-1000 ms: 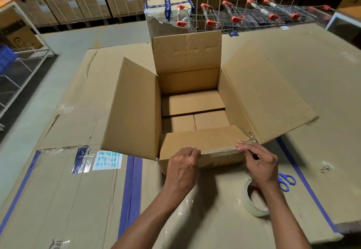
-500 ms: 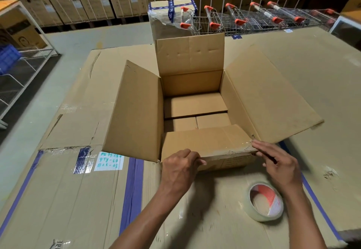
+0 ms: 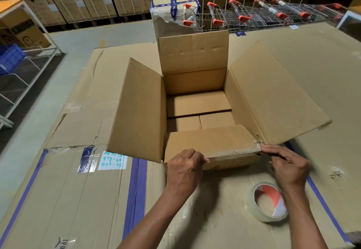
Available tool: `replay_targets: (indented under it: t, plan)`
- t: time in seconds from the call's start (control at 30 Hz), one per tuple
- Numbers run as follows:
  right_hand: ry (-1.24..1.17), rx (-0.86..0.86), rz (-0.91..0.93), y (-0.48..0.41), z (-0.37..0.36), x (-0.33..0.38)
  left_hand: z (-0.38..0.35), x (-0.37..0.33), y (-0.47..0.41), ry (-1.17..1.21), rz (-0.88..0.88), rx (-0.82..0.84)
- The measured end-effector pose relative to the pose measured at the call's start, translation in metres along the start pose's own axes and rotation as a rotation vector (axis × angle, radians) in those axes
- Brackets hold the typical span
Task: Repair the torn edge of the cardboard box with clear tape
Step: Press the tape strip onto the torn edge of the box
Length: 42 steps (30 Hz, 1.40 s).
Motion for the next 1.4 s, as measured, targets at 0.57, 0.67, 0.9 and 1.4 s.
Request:
replay_targets:
  t: [0.57,0.67,0.9,1.4]
  plan:
    - [-0.069,0.254,-0.983,-0.021,-0.030,0.060,-0.006,0.000,0.004,-0.019,-0.036,-0.059]
    - [-0.067,0.220,-0.960,-0.024,-0.030,0.059,-0.007,-0.003,0.005,-0.022,-0.018,-0.051]
    - [-0.564,0.157,-0.934,-0.017,-0.030,0.055,-0.009,-0.001,0.007,0.003,0.010,-0.069]
    - [-0.443,0.165,-1.053,-0.030,-0.024,0.052,-0.007,0.000,0.008,0.005,-0.023,-0.068]
Point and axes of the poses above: each hand's wrist, its own y-axis away from the middle knuckle, its own z-axis out of the back of the hand, x = y × z, the point moved 1 cm from there along -y, towards the middle knuckle, and after that the axes turned 15 degrees about x, right-handed, at the moved point
